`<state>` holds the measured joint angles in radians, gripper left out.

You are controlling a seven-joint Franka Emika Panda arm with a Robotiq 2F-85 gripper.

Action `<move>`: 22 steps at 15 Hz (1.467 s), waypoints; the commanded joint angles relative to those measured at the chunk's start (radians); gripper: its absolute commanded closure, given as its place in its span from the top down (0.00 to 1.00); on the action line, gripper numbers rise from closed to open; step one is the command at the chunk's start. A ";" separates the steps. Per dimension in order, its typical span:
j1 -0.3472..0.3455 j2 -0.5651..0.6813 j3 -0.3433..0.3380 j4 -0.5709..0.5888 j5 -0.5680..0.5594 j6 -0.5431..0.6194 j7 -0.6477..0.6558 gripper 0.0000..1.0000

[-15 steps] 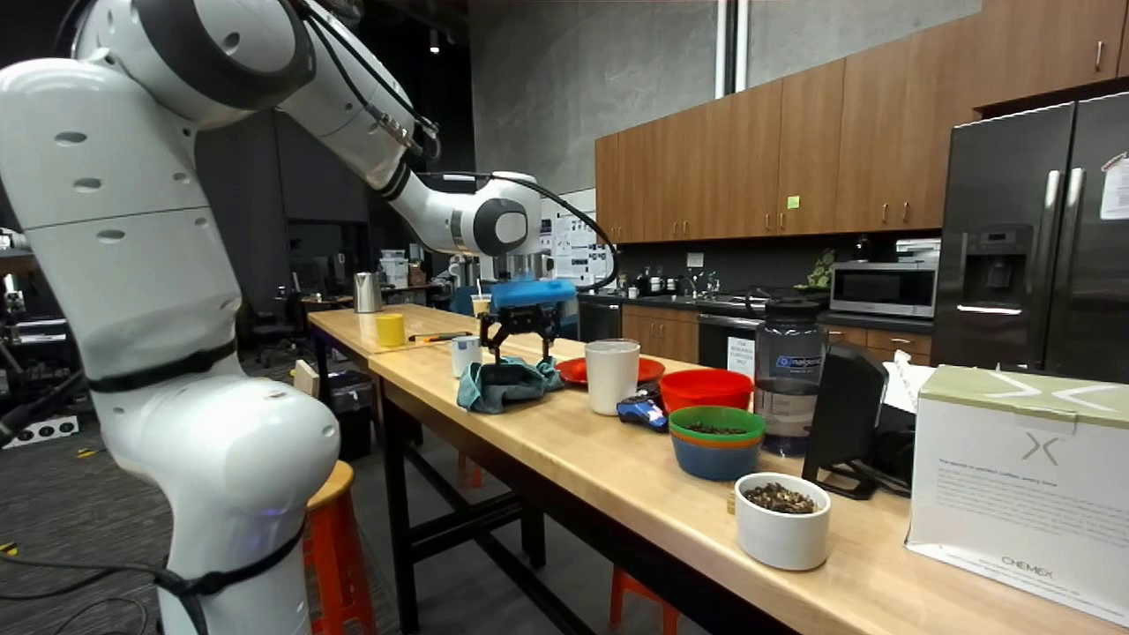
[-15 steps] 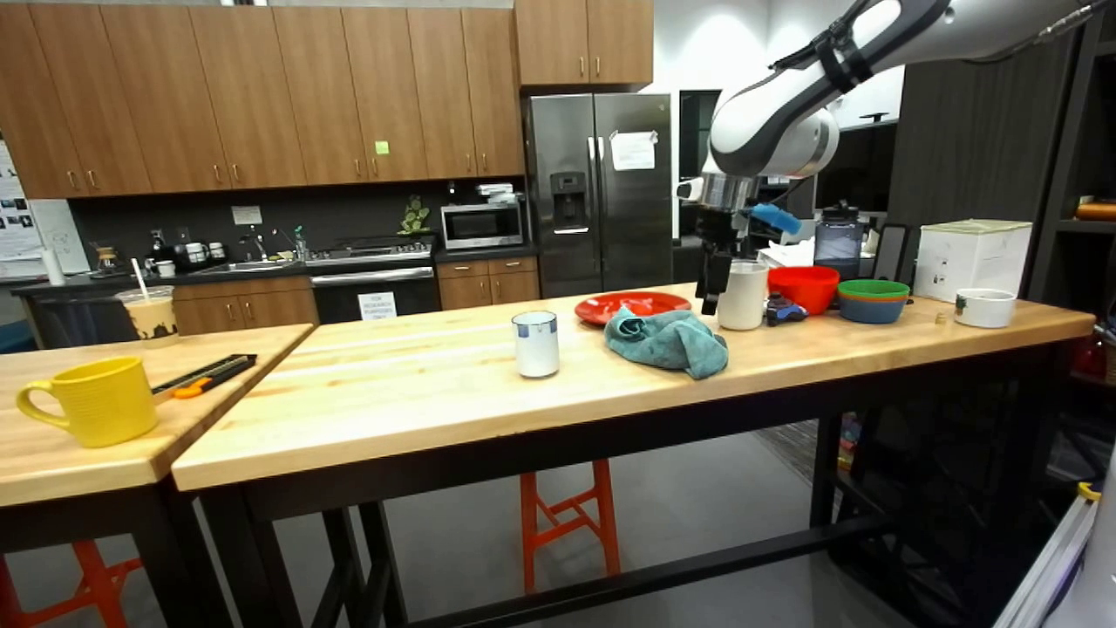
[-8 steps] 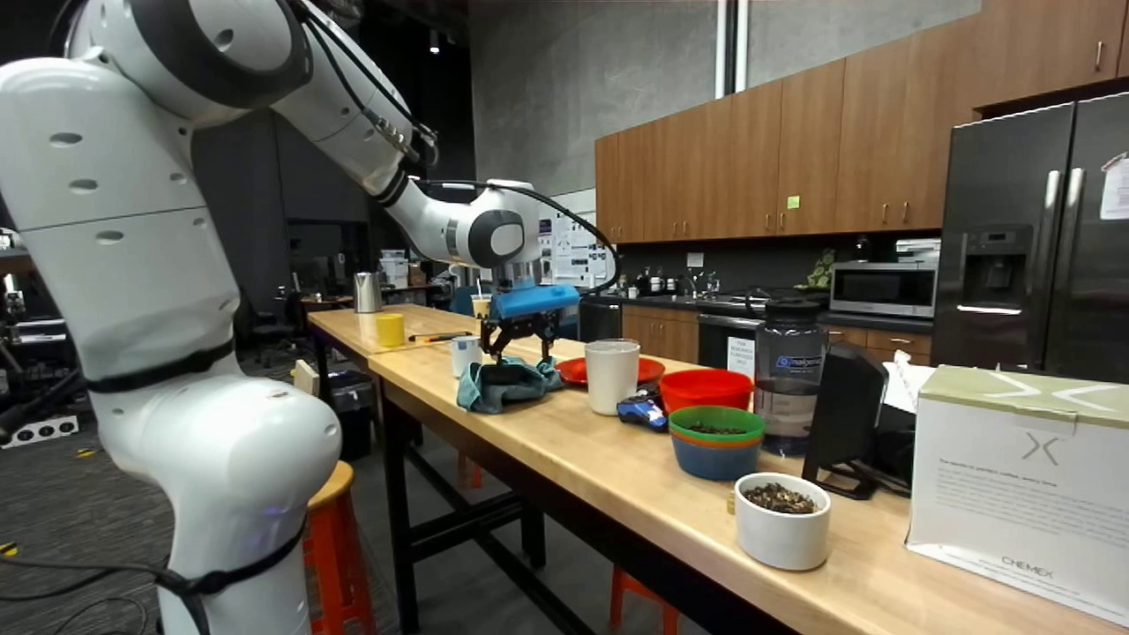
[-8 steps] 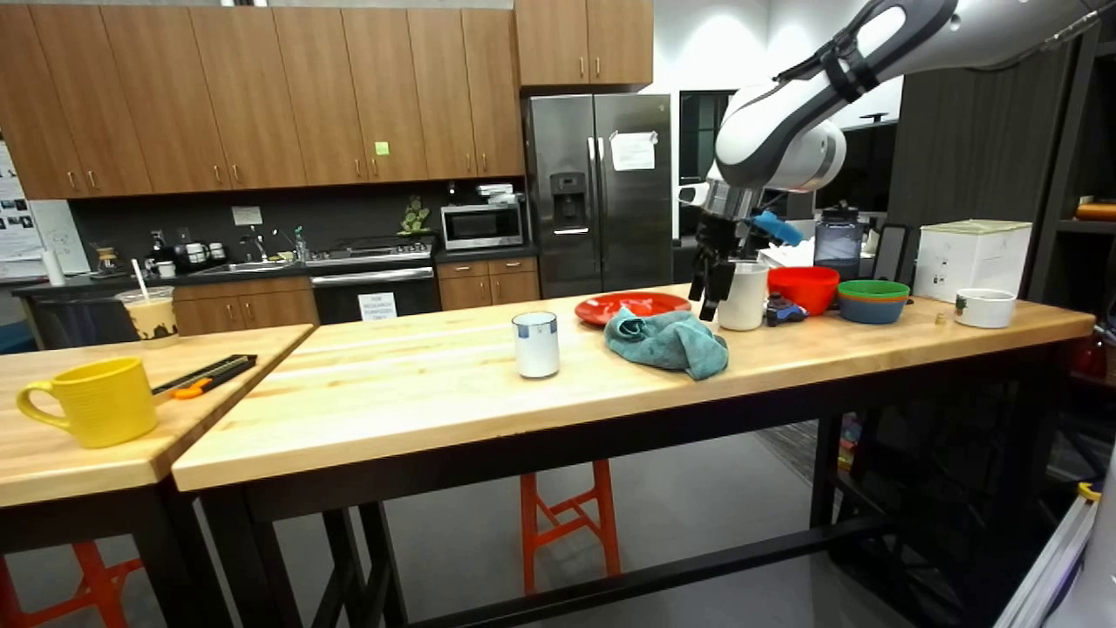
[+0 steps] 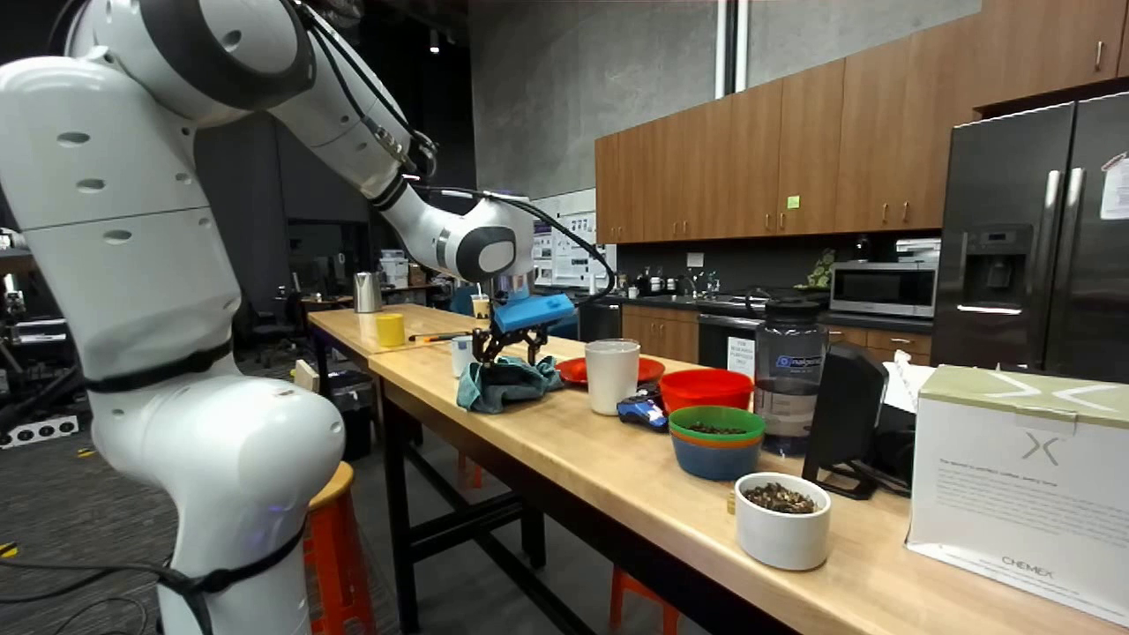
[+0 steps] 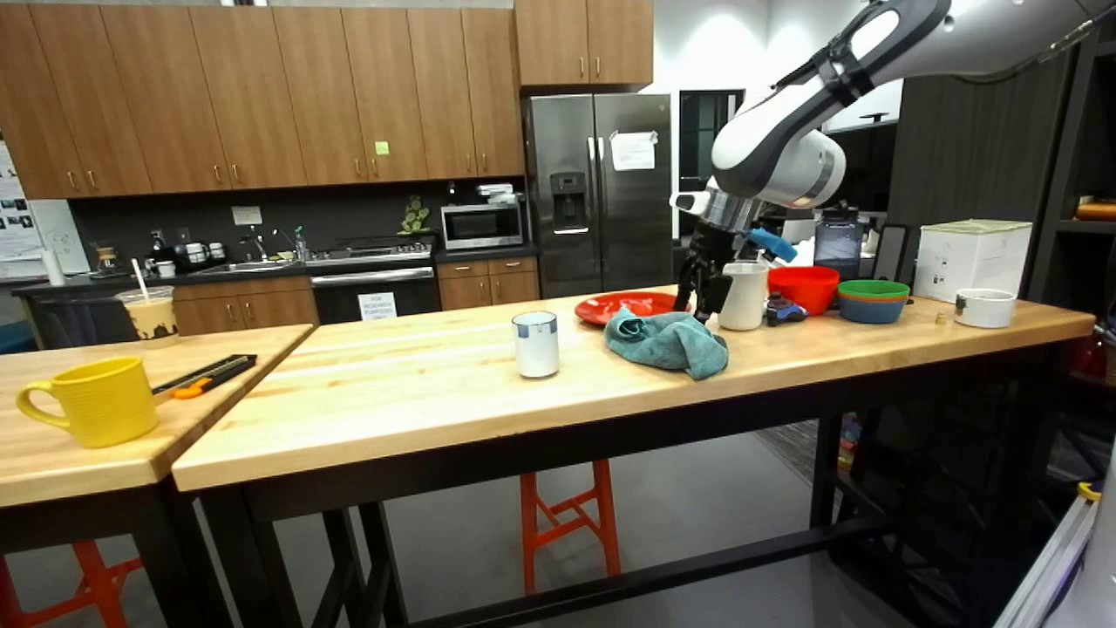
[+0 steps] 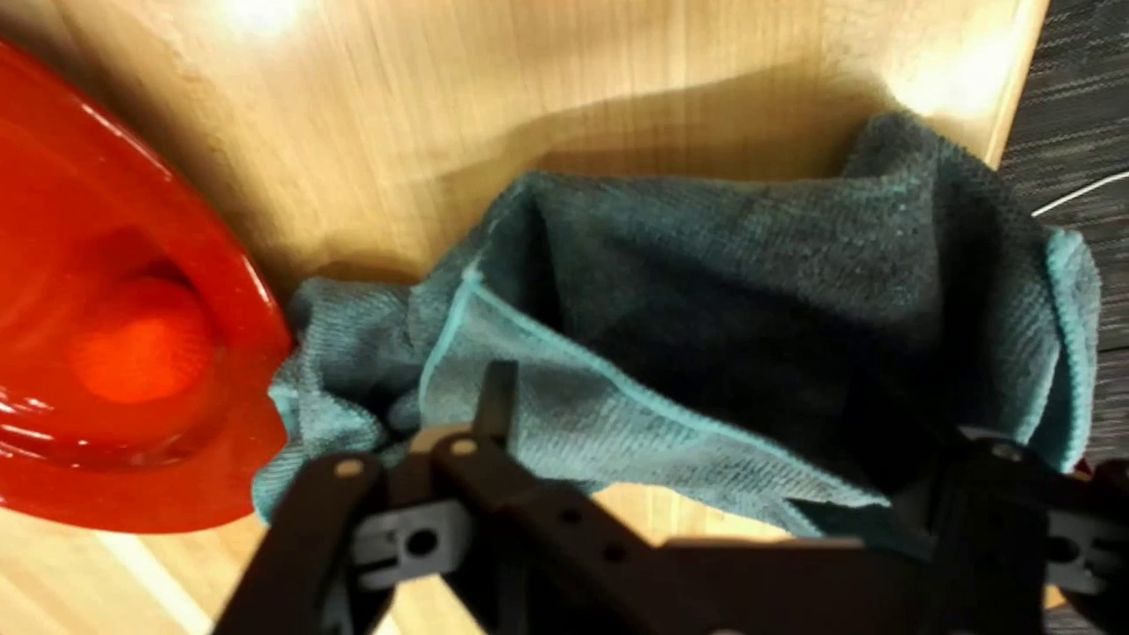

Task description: Unfold the light blue towel.

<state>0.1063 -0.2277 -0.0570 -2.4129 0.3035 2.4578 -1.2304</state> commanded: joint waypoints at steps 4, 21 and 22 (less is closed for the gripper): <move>0.006 -0.004 -0.021 -0.010 0.031 0.034 -0.078 0.37; -0.093 -0.062 -0.073 0.079 -0.051 0.209 0.116 0.00; -0.106 -0.074 -0.078 0.077 -0.073 0.229 0.142 0.00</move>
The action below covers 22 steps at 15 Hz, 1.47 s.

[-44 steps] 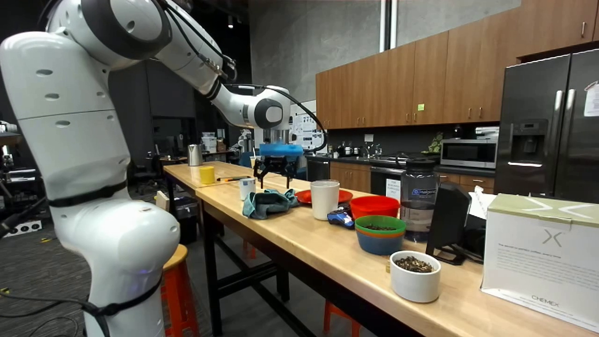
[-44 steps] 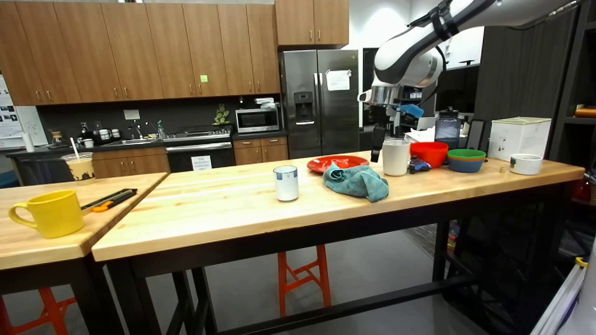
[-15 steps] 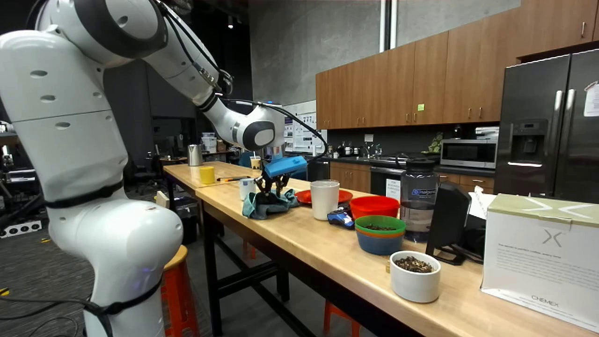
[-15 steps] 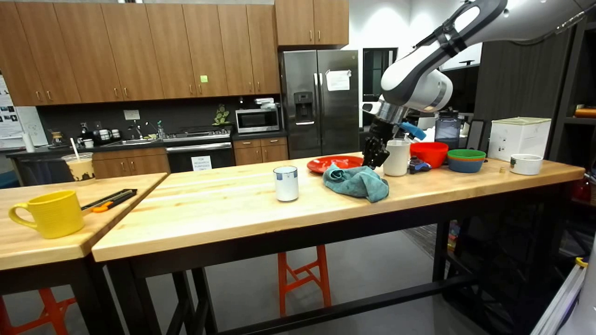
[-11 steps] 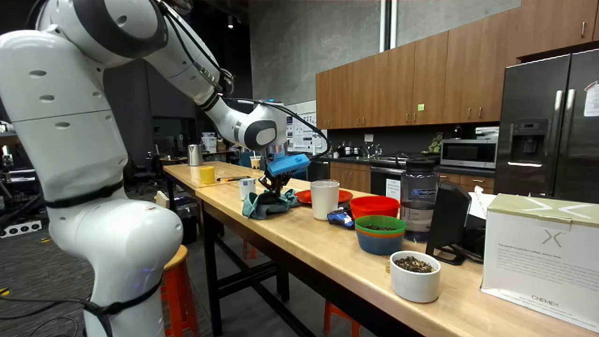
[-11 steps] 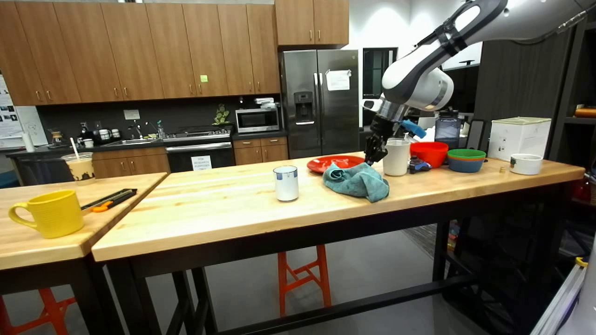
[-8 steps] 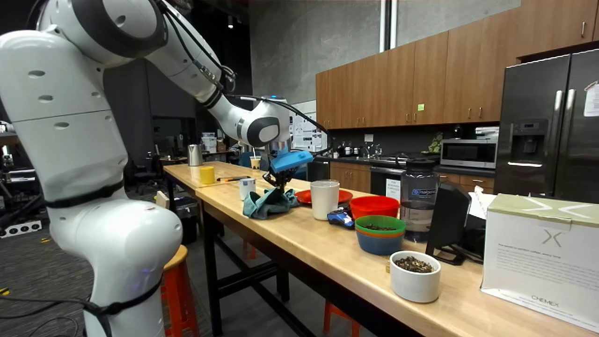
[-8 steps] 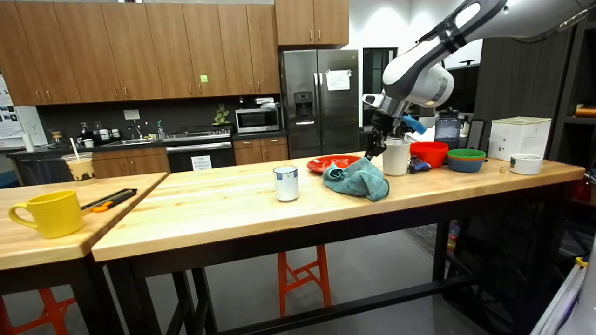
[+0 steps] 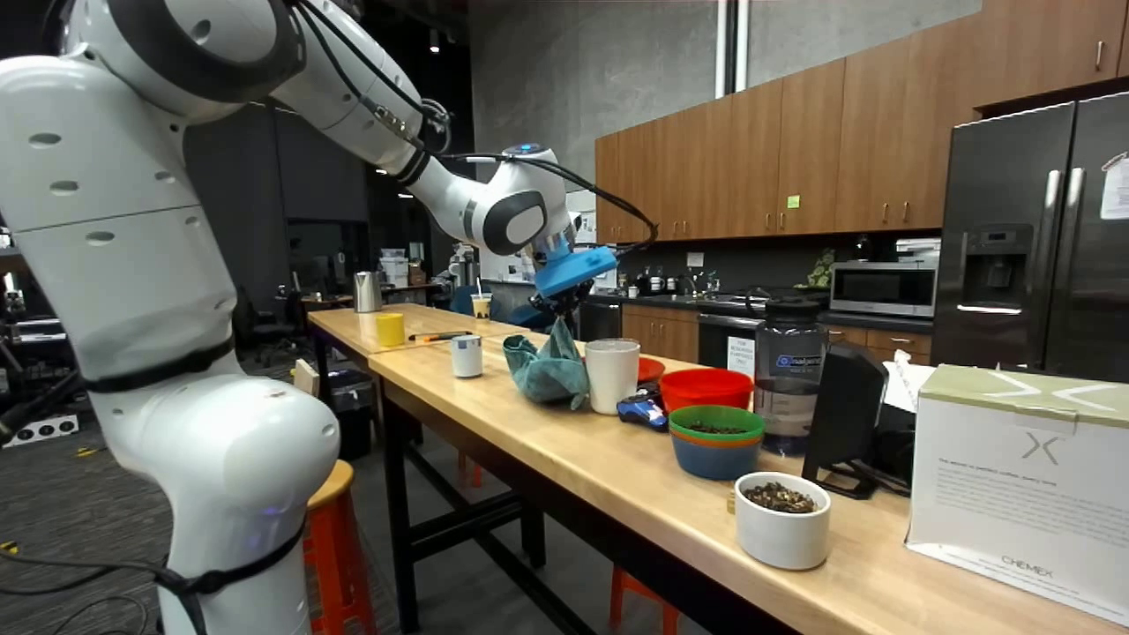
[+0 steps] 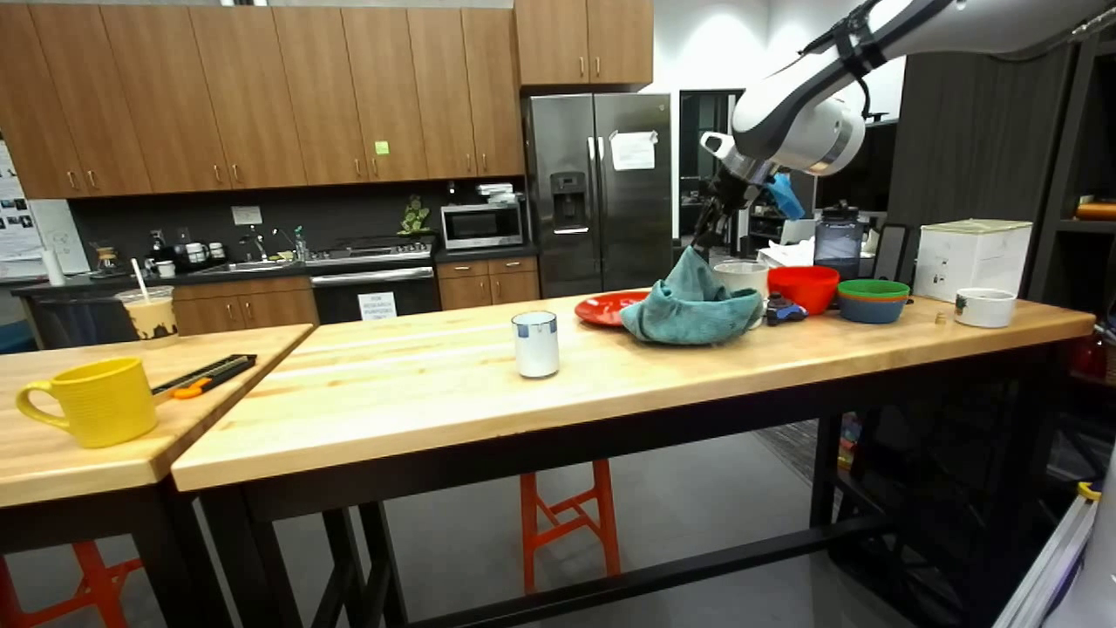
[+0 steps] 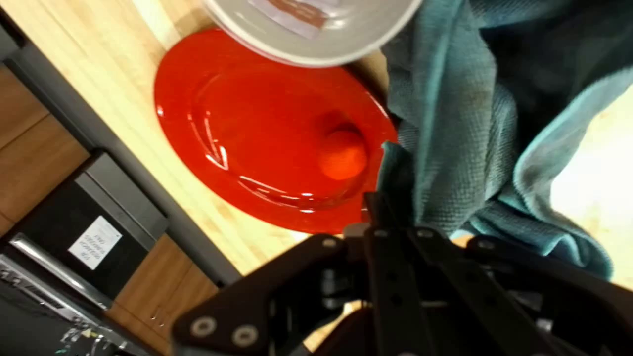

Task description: Unfold the light blue towel.

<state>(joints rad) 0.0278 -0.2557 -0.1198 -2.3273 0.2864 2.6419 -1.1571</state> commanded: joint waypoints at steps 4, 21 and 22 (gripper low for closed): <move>-0.075 -0.080 -0.030 -0.008 -0.173 0.121 0.193 0.00; -0.145 0.068 -0.014 0.059 -0.584 0.174 0.656 0.00; -0.149 0.089 -0.013 0.064 -0.603 0.166 0.675 0.00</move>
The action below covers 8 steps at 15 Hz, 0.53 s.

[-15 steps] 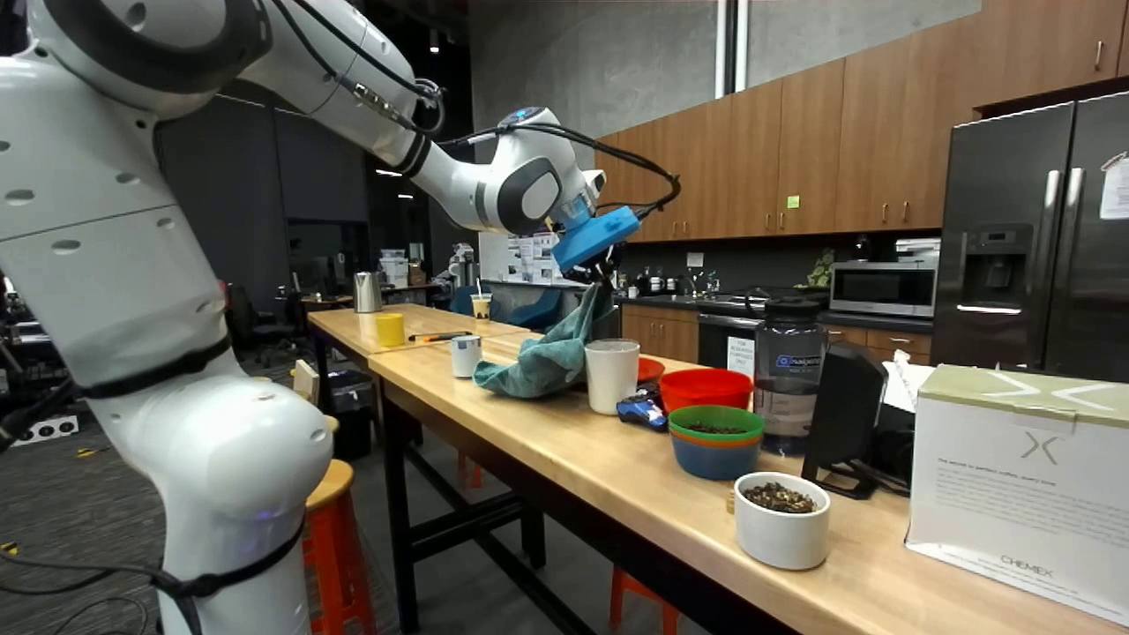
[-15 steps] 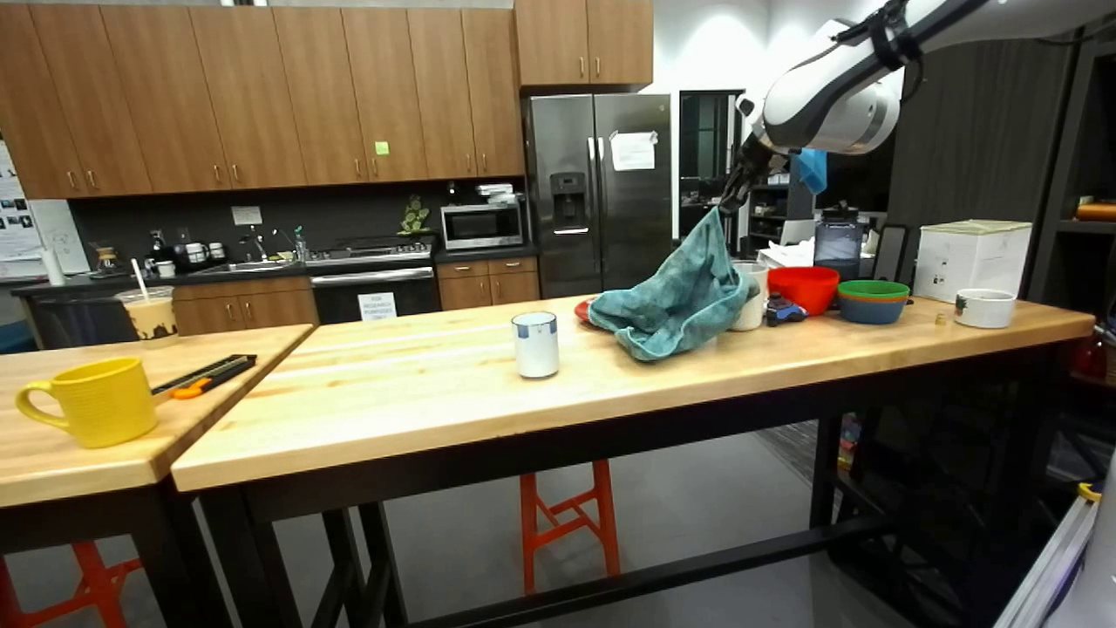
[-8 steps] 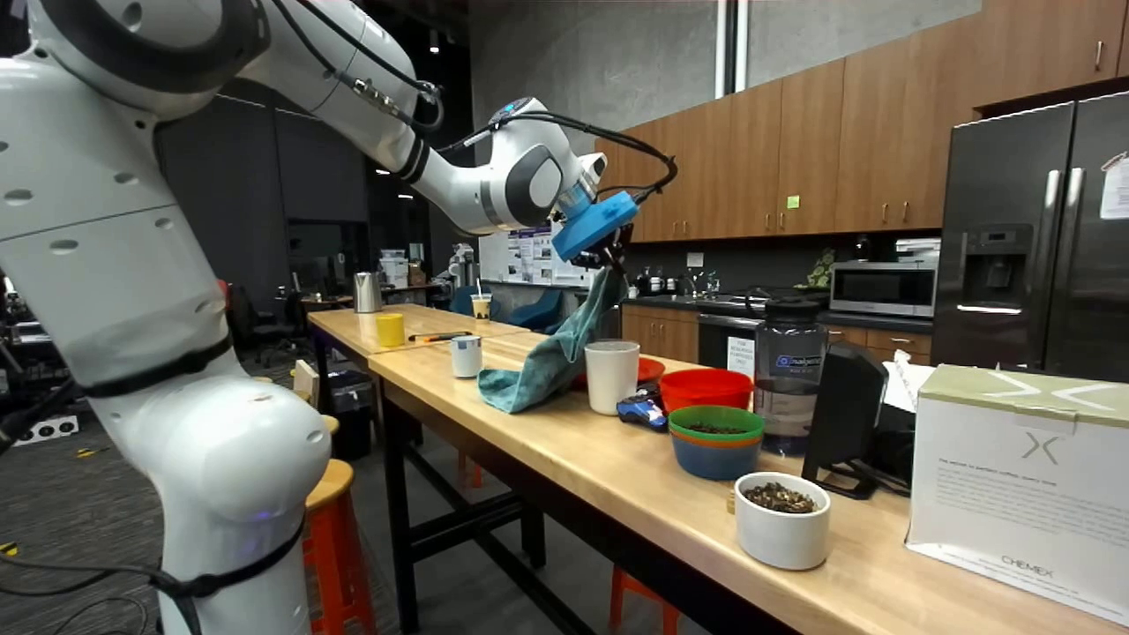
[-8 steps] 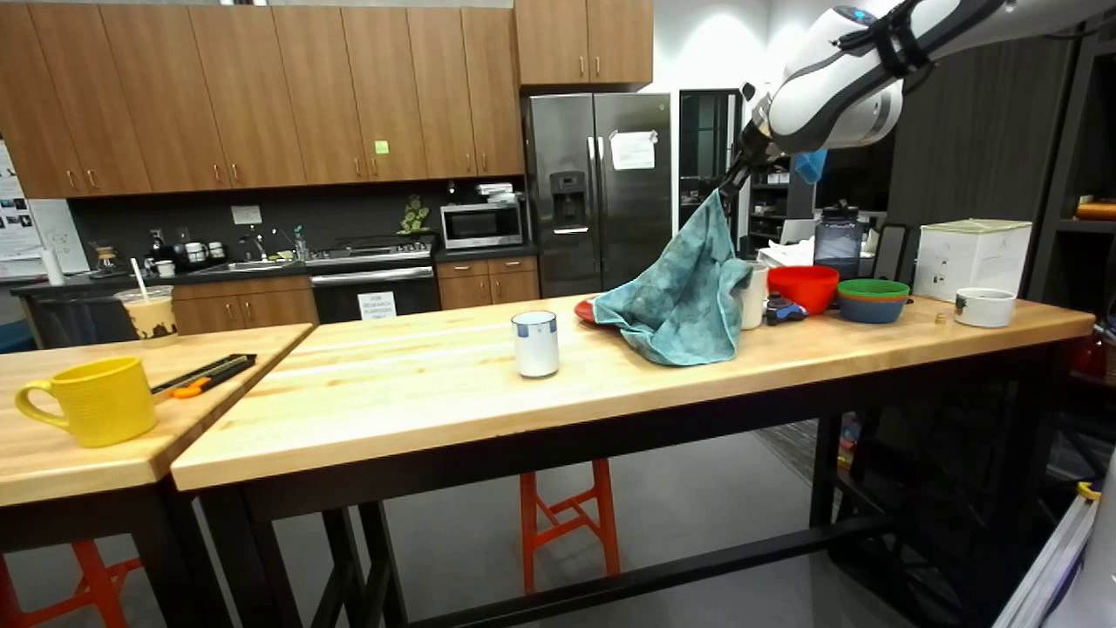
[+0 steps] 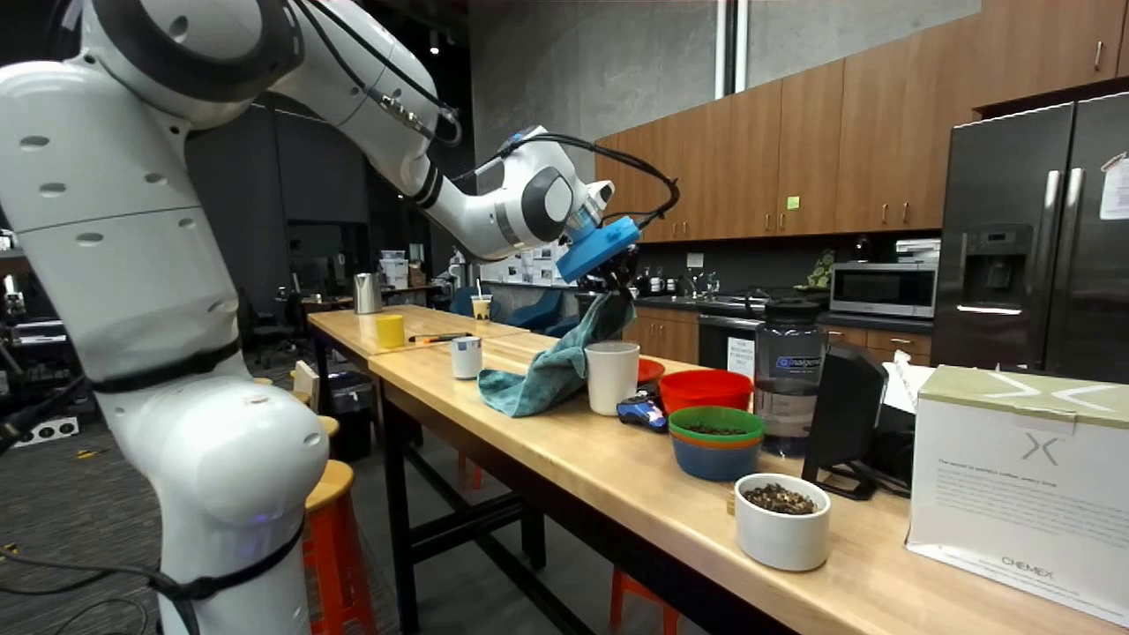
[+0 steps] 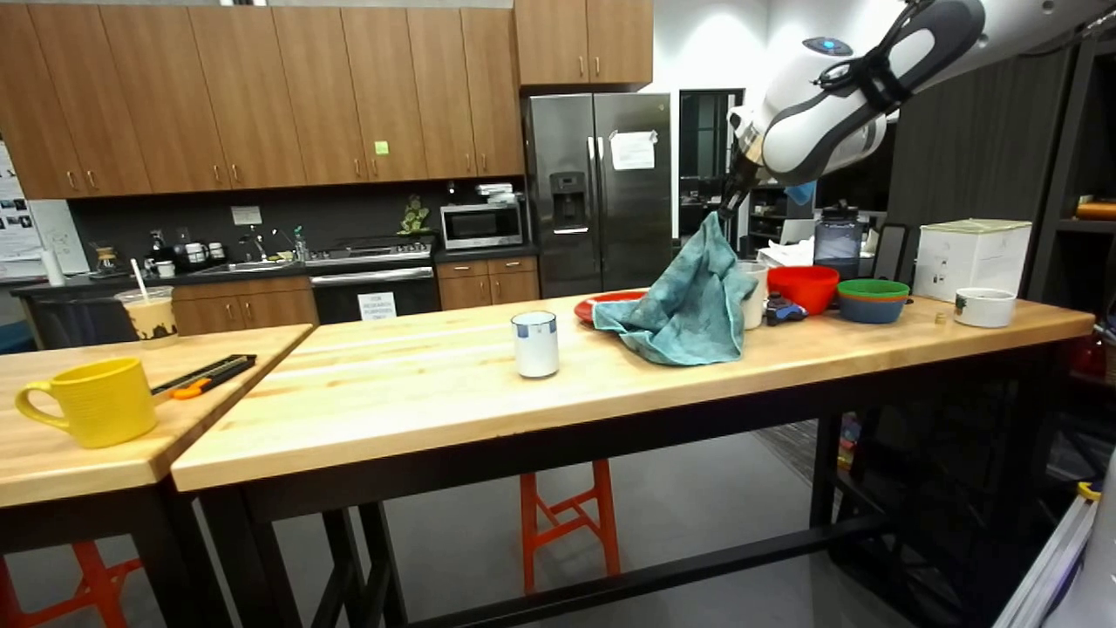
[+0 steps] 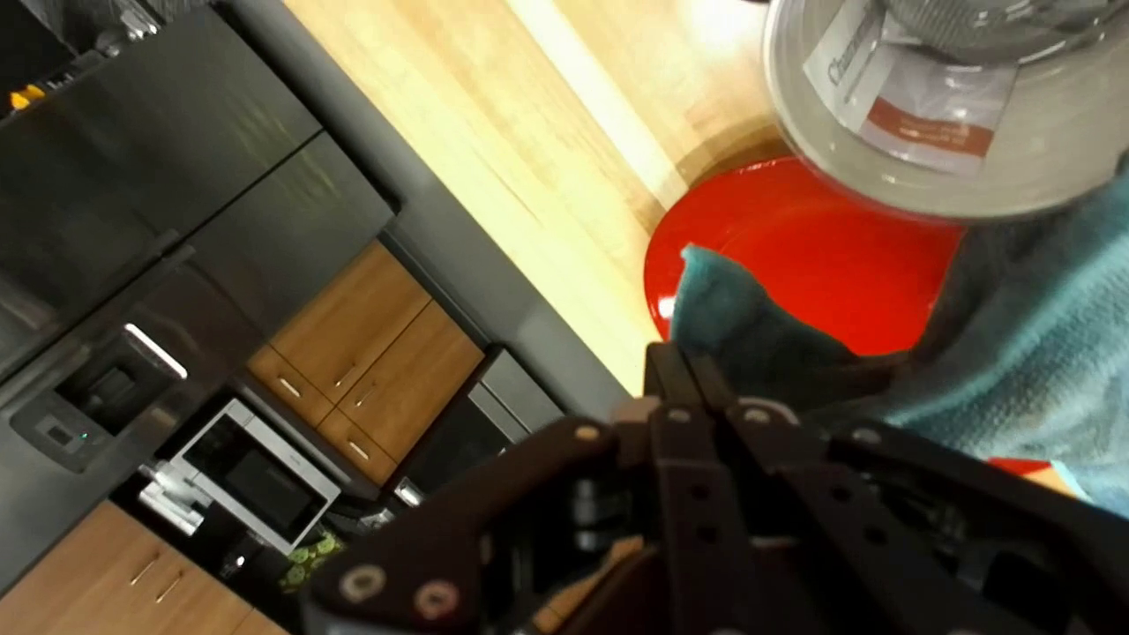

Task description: Unfold the light blue towel.

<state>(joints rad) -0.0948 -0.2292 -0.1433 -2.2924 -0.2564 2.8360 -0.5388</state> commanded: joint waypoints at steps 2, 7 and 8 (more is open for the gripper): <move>-0.026 0.095 0.009 0.033 -0.078 -0.044 0.081 0.00; -0.018 0.126 0.015 0.041 -0.103 -0.062 0.115 0.37; -0.019 0.128 0.016 0.043 -0.106 -0.063 0.120 0.45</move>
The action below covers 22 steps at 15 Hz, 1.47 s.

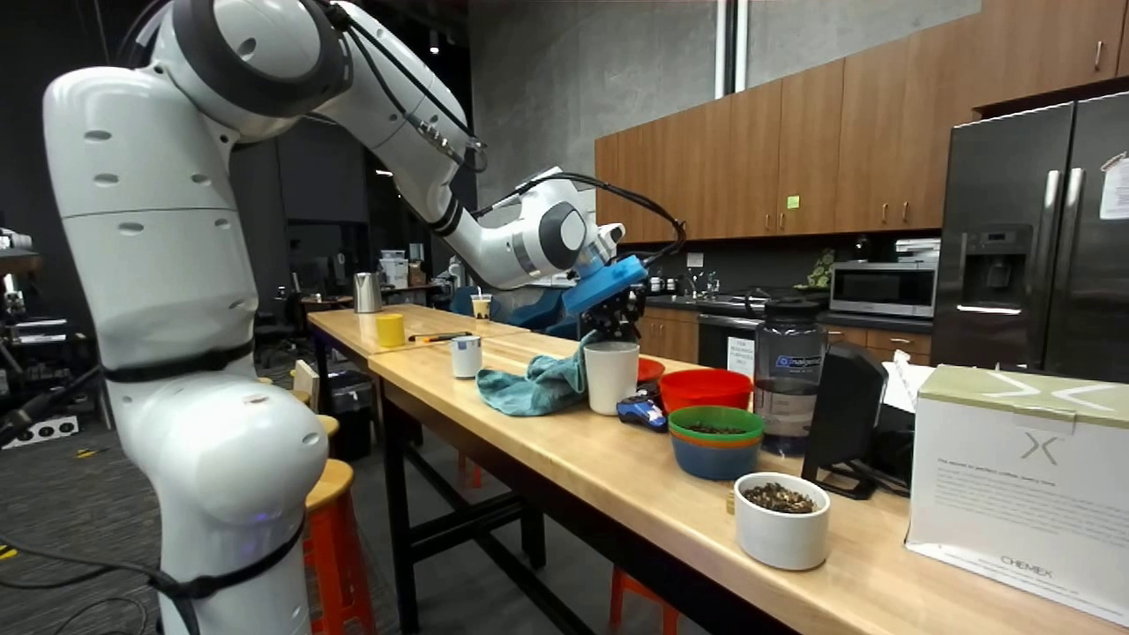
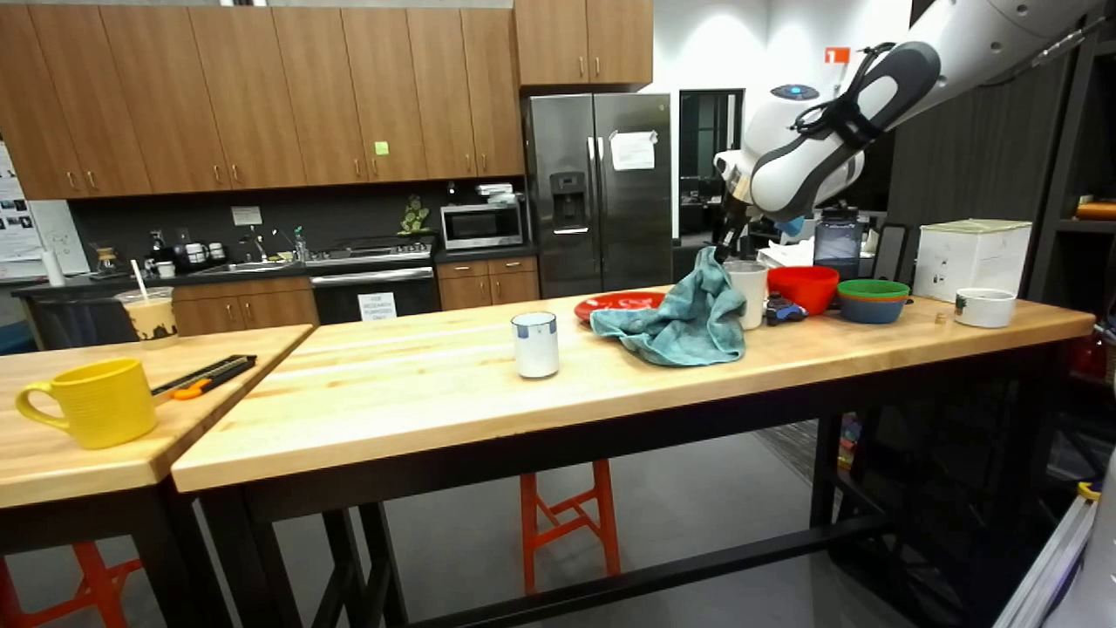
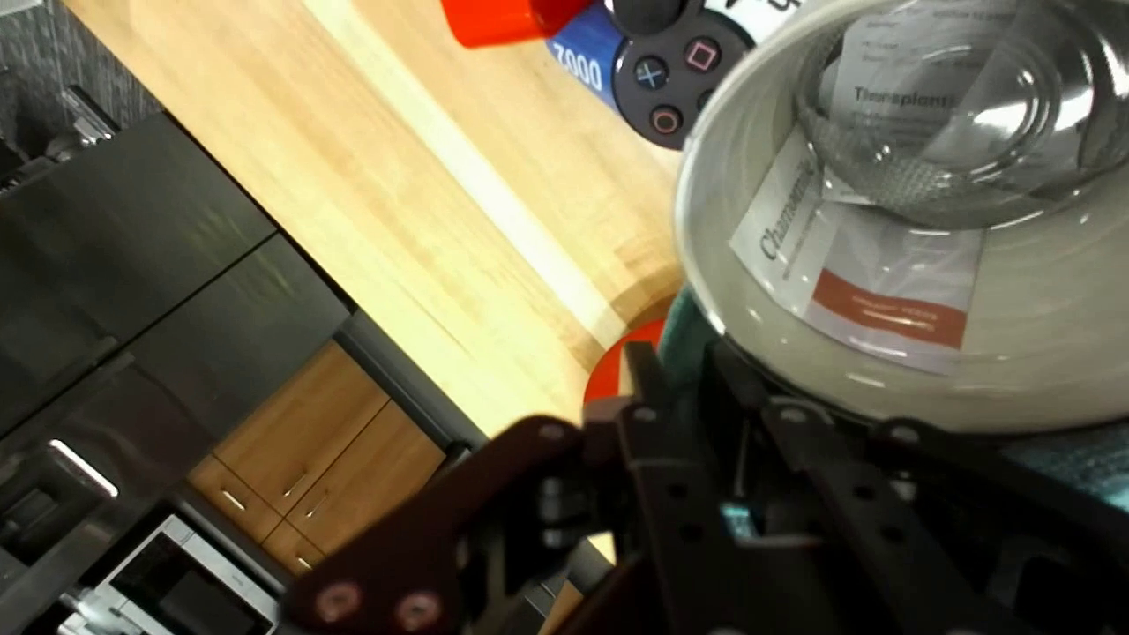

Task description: Unfold the light blue towel.

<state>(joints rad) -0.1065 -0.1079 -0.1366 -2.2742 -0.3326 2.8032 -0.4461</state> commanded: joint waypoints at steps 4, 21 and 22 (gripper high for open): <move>0.002 -0.002 0.011 0.026 0.003 -0.039 0.013 0.71; 0.101 -0.173 -0.009 0.139 0.339 -0.350 -0.114 1.00; 0.102 -0.185 -0.009 0.138 0.341 -0.362 -0.109 1.00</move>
<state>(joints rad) -0.0153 -0.2495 -0.1359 -2.1385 -0.0145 2.4996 -0.5506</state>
